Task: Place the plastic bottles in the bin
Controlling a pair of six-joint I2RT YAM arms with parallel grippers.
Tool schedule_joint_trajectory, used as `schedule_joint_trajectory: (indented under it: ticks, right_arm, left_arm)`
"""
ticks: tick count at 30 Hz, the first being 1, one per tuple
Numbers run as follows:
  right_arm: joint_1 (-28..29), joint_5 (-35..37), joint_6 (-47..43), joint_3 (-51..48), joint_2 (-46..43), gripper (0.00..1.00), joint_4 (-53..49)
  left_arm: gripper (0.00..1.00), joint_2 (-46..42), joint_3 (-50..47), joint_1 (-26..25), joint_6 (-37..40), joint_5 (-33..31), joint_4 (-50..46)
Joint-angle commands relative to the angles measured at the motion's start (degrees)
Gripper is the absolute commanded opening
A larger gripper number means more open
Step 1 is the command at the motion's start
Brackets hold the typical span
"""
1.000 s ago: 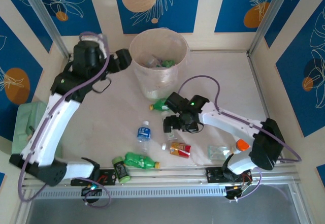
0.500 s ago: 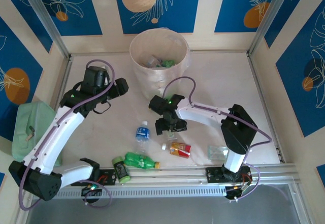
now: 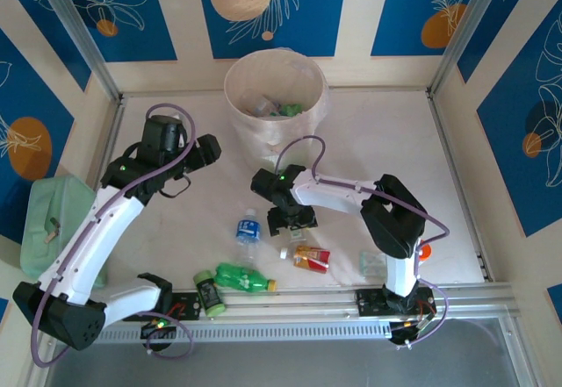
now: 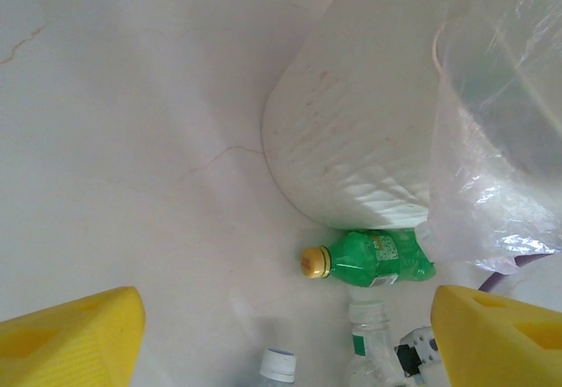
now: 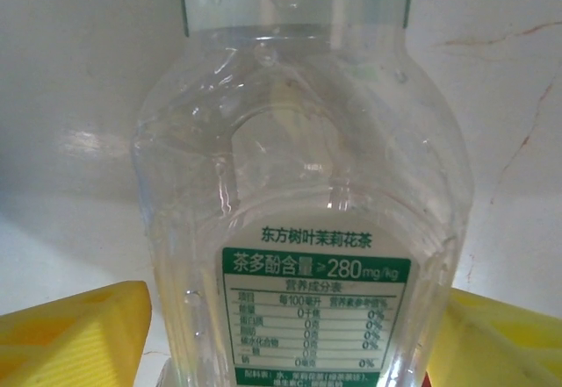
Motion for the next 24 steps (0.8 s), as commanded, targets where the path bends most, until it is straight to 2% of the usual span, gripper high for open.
schedule_joint_trajectory:
  ticks: [1, 4, 15, 24]
  right_arm:
    - [-0.3, 0.6, 0.4, 0.9, 0.2, 0.71, -1.6]
    - [-0.2, 1.0, 0.5, 0.7, -0.4, 0.67, -1.6]
    - [2.1, 5.2, 1.4, 0.9, -6.3, 0.60, -3.1]
    - [5.4, 8.0, -0.1, 0.9, -21.1, 0.58, -3.0]
  left_arm:
    - [0.84, -1.1, -0.6, 0.7, -0.9, 1.0, 1.0]
    - [0.84, -1.2, -0.9, 0.7, -0.9, 1.1, 1.1]
    - [0.84, -1.3, -1.5, 0.7, -1.3, 0.7, 1.6]
    - [0.84, -1.8, -1.8, 0.7, -2.5, -0.1, 2.4]
